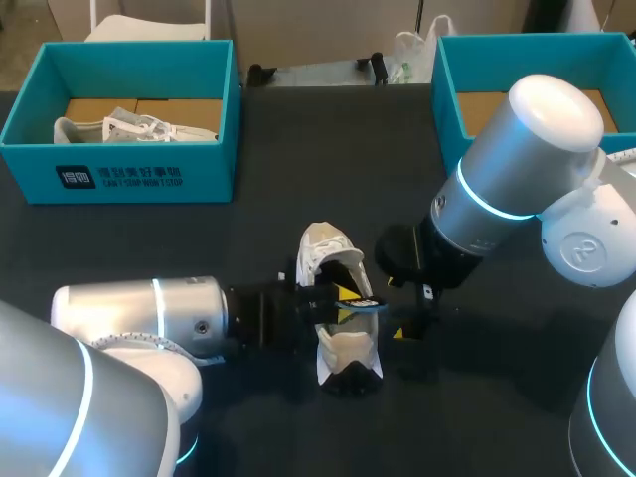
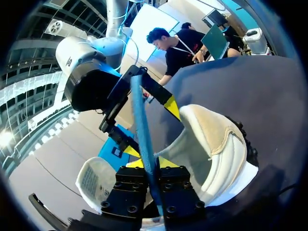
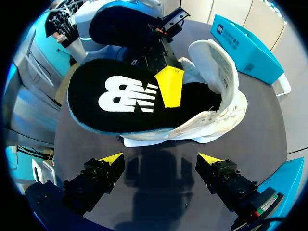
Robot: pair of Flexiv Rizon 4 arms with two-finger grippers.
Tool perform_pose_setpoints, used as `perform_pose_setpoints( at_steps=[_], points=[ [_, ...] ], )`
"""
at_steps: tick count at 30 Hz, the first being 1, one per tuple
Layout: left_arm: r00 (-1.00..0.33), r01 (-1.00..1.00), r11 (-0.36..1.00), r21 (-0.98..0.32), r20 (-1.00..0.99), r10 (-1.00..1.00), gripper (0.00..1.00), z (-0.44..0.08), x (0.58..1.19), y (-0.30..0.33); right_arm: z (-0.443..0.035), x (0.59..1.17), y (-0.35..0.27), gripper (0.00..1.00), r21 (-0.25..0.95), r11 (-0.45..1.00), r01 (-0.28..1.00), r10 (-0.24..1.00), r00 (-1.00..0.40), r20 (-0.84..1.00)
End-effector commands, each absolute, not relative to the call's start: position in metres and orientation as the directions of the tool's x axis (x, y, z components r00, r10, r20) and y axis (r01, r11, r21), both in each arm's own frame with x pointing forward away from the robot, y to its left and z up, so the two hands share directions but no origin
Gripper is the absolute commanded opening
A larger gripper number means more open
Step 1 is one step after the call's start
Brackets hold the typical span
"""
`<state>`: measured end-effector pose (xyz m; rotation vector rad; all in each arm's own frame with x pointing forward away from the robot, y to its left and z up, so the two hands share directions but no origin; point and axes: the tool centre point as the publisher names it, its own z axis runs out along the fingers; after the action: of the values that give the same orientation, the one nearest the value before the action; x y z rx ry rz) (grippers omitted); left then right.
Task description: Take the shoe out of the shoebox, open the shoe tongue, remove and reinsert the insole, then place the shoe into the shoebox
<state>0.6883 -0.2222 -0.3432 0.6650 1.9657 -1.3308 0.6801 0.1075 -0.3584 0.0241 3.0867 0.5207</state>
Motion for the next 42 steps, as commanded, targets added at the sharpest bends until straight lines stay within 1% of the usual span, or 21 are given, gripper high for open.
perform_pose_setpoints(
  at_steps=[1,2,6,11,13,14,15,21,23,25,30,33,38,39,40,42],
  points=[
    [-0.646,0.727,0.335,-0.600,-0.762,0.037,0.18,-0.334,0.682,-0.215,-0.359,0.679,0.108,1.00,0.328,0.945,0.014,0.018,-1.000,-0.011],
    [-0.648,0.727,0.326,-0.604,-0.761,0.034,0.20,-0.332,0.680,-0.215,-0.359,0.679,0.108,1.00,0.328,0.945,0.014,0.018,-1.000,-0.011],
    [-0.644,0.733,0.306,-0.607,-0.765,0.026,0.24,-0.323,0.676,-0.217,-0.359,0.679,0.108,1.00,0.328,0.945,0.014,0.018,-1.000,-0.011],
    [-0.643,0.741,0.285,-0.609,-0.765,0.036,0.24,-0.319,0.669,-0.220,-0.359,0.679,0.108,1.00,0.328,0.945,0.014,0.018,-1.000,-0.011],
    [-0.639,0.746,0.280,-0.605,-0.768,0.043,0.19,-0.318,0.666,-0.221,-0.359,0.679,0.108,1.00,0.328,0.945,0.014,0.018,-1.000,-0.011],
    [-0.635,0.749,0.281,-0.600,-0.771,0.047,0.12,-0.319,0.666,-0.222,-0.359,0.679,0.108,1.00,0.328,0.945,0.014,0.018,-1.000,-0.011],
    [-0.630,0.754,0.282,-0.593,-0.775,0.052,0.00,-0.319,0.665,-0.223,-0.359,0.679,0.108,1.00,0.328,0.945,0.014,0.018,-1.000,-0.011],
    [-0.569,0.801,0.289,-0.524,-0.817,0.092,0.00,-0.331,0.665,-0.227,-0.359,0.679,0.108,1.00,0.328,0.945,0.014,0.018,-1.000,-0.011],
    [-0.567,0.800,0.299,-0.520,-0.818,0.096,0.00,-0.337,0.671,-0.227,-0.359,0.679,0.108,1.00,0.328,0.945,0.014,0.018,-1.000,-0.011],
    [-0.550,0.804,0.336,-0.490,-0.828,0.108,0.00,-0.343,0.677,-0.226,-0.359,0.679,0.108,1.00,0.328,0.945,0.014,0.018,-1.000,-0.011],
    [-0.549,0.793,0.386,-0.472,-0.828,0.117,0.00,-0.353,0.691,-0.224,-0.359,0.679,0.108,1.00,0.328,0.945,0.014,0.018,-1.000,-0.011],
    [-0.574,0.775,0.393,-0.495,-0.812,0.108,0.00,-0.354,0.694,-0.223,-0.359,0.679,0.108,1.00,0.328,0.945,0.014,0.018,-1.000,-0.011],
    [-0.595,0.766,0.363,-0.531,-0.800,0.085,0.00,-0.345,0.687,-0.220,-0.359,0.679,0.108,1.00,0.328,0.945,0.014,0.018,-1.000,-0.011],
    [-0.602,0.761,0.359,-0.541,-0.795,0.079,0.08,-0.343,0.685,-0.219,-0.359,0.679,0.108,1.00,0.328,0.945,0.014,0.018,-1.000,-0.011],
    [-0.604,0.760,0.354,-0.545,-0.794,0.074,0.20,-0.341,0.684,-0.219,-0.359,0.679,0.108,1.00,0.328,0.945,0.014,0.018,-1.000,-0.011],
    [-0.612,0.755,0.344,-0.558,-0.788,0.066,0.19,-0.337,0.682,-0.217,-0.359,0.679,0.108,1.00,0.328,0.945,0.014,0.018,-1.000,-0.011]
  ],
)
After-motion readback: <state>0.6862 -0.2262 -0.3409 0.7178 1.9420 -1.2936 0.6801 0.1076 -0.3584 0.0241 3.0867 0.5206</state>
